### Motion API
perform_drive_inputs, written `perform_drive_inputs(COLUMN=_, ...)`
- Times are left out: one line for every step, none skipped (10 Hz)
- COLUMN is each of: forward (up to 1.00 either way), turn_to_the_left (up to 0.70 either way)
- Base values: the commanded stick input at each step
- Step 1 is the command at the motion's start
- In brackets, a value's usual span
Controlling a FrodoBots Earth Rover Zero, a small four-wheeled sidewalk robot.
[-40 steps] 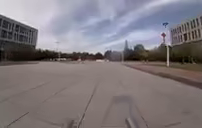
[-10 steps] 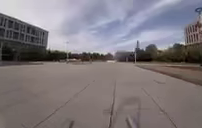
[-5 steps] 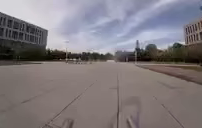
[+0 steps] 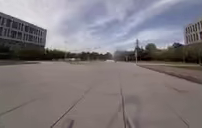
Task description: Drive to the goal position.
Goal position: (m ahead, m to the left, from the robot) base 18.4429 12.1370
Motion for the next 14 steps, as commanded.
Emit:
perform_drive_inputs(forward=1.0, turn_to_the_left=0.0)
perform_drive_inputs(forward=1.0, turn_to_the_left=0.0)
perform_drive_inputs(forward=1.0, turn_to_the_left=0.0)
perform_drive_inputs(forward=1.0, turn_to_the_left=0.21)
perform_drive_inputs(forward=1.0, turn_to_the_left=0.27)
perform_drive_inputs(forward=1.0, turn_to_the_left=0.0)
perform_drive_inputs(forward=1.0, turn_to_the_left=0.0)
perform_drive_inputs(forward=1.0, turn_to_the_left=0.0)
perform_drive_inputs(forward=1.0, turn_to_the_left=0.0)
perform_drive_inputs(forward=1.0, turn_to_the_left=0.26)
perform_drive_inputs(forward=1.0, turn_to_the_left=0.27)
perform_drive_inputs(forward=1.0, turn_to_the_left=0.01)
perform_drive_inputs(forward=1.0, turn_to_the_left=0.0)
perform_drive_inputs(forward=1.0, turn_to_the_left=0.0)
